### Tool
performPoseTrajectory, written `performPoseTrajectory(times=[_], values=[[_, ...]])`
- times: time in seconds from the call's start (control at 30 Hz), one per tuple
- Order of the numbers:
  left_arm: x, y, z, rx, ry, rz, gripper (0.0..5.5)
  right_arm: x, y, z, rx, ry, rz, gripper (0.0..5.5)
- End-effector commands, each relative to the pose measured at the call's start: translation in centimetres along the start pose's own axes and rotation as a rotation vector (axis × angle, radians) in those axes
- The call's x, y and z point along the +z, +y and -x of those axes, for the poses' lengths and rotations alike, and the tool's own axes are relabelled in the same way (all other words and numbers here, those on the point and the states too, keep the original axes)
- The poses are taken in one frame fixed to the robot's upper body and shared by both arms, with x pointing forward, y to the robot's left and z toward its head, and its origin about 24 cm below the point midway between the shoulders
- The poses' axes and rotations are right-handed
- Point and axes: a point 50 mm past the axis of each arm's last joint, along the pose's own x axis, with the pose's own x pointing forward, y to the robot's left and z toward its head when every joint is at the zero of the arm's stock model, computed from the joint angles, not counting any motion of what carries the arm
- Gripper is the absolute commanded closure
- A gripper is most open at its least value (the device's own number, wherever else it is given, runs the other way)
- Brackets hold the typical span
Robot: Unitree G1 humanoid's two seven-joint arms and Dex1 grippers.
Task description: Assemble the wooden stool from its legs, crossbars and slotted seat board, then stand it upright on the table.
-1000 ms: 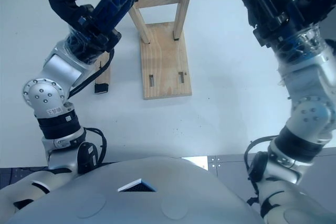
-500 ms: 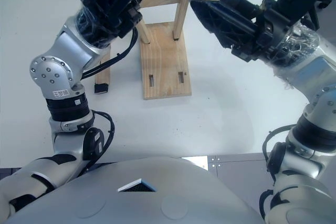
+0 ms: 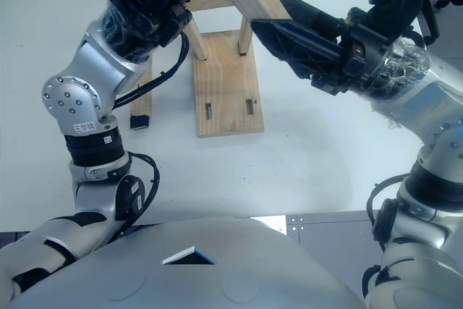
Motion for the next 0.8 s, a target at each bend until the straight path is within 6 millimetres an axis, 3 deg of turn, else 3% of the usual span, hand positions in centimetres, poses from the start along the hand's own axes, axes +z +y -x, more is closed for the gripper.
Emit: performPoseTrajectory(times=[0.03, 0.07, 0.2, 0.4, 0.6, 0.8], values=[[-0.1, -0.4, -0.2, -0.028, 0.008, -0.013, 3.38, 0.4, 0.1, -0.2, -0.006, -0.035, -0.019, 3.47], [-0.1, -0.3, -0.1, -0.024, 0.009, -0.017, 3.38, 0.4, -0.1, -0.3, -0.022, -0.043, -0.022, 3.11], [0.0, 0.3, 0.5, 0.041, 0.029, -0.095, 3.4, -0.1, -0.8, -0.2, -0.069, -0.013, -0.026, 2.53], [0.5, 1.4, 2.9, 0.145, 0.087, -0.225, 3.4, -2.0, -1.7, 0.8, -0.144, 0.079, 0.01, 1.67], [0.8, 1.9, 6.7, 0.253, 0.222, -0.371, 3.41, -4.8, -3.9, 3.8, -0.294, 0.197, 0.014, 1.66], [0.3, 2.1, 10.4, 0.338, 0.381, -0.457, 3.41, -6.5, -6.0, 6.7, -0.442, 0.193, -0.014, 1.66]])
